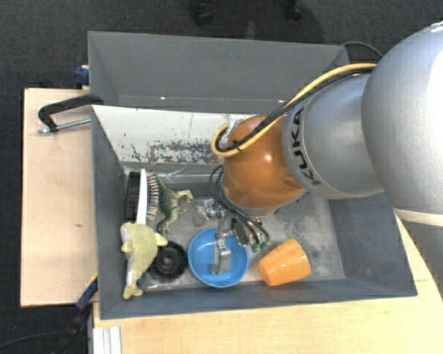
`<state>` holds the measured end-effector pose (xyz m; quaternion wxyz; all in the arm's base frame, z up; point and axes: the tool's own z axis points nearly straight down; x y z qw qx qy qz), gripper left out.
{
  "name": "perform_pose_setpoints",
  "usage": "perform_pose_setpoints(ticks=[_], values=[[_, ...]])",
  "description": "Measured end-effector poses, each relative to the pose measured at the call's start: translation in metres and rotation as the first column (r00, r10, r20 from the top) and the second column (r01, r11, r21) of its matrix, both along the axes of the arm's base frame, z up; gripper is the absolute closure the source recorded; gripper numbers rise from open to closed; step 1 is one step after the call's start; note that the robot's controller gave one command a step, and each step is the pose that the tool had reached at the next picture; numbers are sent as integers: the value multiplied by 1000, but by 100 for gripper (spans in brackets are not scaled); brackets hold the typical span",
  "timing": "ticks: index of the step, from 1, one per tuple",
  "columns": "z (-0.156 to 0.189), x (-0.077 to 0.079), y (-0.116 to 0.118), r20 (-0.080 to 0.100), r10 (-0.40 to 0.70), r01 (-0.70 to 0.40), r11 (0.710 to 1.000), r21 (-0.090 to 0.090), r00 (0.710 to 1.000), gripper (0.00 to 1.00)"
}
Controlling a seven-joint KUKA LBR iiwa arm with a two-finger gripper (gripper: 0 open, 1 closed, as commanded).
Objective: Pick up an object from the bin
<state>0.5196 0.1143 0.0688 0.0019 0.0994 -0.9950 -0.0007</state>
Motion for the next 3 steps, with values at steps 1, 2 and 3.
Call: perform_pose_setpoints(ticks=[1, 2, 3], values=[[1, 0, 1, 3, 0, 0, 1000, 1, 1000, 0], [1, 1, 1, 5, -1, 1, 1000, 0, 1000, 100], [46, 3, 2, 14, -1, 1, 1000, 2, 1000, 100]])
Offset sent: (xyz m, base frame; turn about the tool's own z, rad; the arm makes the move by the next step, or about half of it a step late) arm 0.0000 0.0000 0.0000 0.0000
